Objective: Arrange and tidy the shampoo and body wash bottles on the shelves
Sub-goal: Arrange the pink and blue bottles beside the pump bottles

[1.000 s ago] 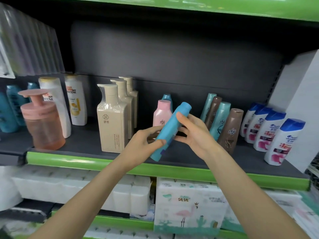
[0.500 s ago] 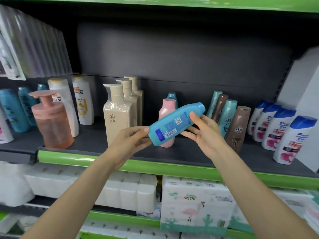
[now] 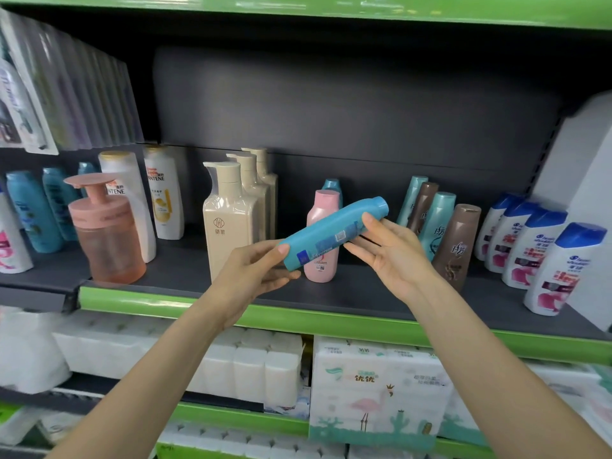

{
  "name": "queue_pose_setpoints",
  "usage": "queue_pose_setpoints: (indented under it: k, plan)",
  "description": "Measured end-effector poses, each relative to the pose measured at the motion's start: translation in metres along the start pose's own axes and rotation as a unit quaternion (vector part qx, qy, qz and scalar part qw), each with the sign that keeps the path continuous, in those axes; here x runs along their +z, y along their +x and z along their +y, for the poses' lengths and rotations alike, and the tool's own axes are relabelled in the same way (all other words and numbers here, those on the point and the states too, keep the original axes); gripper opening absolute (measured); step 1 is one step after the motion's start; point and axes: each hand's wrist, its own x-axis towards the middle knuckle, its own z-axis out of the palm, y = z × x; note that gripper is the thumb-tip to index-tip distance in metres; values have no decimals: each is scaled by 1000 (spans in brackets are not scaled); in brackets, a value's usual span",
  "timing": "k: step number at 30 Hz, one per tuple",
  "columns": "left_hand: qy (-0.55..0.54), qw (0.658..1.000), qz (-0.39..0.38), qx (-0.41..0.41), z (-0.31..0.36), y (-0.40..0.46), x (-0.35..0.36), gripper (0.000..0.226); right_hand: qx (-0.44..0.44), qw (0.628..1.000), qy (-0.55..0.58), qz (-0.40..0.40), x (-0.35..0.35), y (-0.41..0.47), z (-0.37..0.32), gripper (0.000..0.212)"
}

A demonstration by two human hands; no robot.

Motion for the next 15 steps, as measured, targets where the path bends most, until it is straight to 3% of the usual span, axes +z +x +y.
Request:
queue_pose_setpoints:
  k: [5, 10, 15]
  plan:
    - [85, 993, 18, 82, 5, -4, 1, 41, 46, 999, 12, 20, 7, -1, -4, 24]
    - [127, 989, 12, 80, 2, -1, 3, 62, 8, 1000, 1, 3, 6, -1, -4, 25]
    - [192, 977, -14, 95, 2, 4, 9, 52, -26, 998, -49, -26, 5, -2, -3, 28]
